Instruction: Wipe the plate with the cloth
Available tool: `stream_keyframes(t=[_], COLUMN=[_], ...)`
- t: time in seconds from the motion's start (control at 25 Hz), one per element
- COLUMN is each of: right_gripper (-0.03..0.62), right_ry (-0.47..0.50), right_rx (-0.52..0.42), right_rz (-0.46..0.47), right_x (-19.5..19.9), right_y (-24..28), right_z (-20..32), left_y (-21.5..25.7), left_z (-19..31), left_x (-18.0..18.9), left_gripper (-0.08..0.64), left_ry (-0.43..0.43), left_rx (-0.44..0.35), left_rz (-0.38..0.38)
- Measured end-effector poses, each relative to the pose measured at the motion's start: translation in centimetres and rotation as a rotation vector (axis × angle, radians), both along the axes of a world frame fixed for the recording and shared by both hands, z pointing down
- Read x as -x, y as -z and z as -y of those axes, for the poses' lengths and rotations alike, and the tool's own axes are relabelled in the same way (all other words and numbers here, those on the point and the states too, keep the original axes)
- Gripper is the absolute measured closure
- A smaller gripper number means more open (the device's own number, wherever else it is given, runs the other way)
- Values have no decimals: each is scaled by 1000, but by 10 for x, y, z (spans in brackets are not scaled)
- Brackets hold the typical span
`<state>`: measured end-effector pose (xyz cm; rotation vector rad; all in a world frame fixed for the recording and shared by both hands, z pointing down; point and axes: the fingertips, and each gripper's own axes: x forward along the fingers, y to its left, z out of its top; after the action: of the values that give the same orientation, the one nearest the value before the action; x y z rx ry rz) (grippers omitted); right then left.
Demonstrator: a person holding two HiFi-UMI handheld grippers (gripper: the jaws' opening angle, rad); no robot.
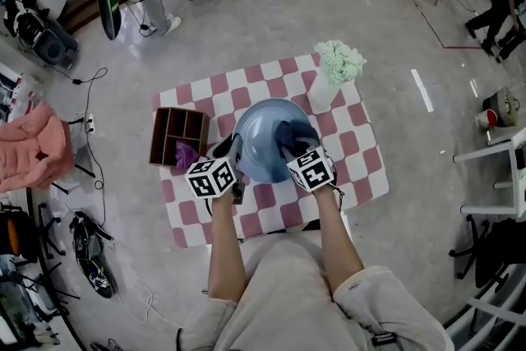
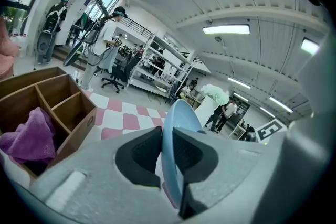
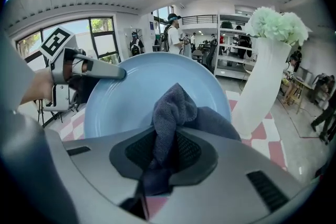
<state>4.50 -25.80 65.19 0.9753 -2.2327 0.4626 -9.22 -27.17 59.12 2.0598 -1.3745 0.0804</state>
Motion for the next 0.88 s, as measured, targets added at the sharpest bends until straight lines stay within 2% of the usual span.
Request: stream_keyframes(t=[0.2,0.36,0.44,0.68,0.88], right_gripper=[512,511,512,512,511], right_ry=[84,240,280,313,279], right_rx=[65,84,95,81,57], right_rz=[-29,-44,-43,7,80], right_x=[1,20,28,53,74], right_y=[-11,-5,-5,5,20], right_z=[-23,-46,-54,-58,-49], left_y=[-5,-7,-8,-9,-13], left_z=[7,10,11,7,-6], left_x=[-9,-21,-26,-35,-36], left_gripper=[523,520,520,520,520], left_ry=[17,17,17,-8,-29], left_rx=[6,12,14,22,38], left_rz=[-25,-70,-77,-83,-94])
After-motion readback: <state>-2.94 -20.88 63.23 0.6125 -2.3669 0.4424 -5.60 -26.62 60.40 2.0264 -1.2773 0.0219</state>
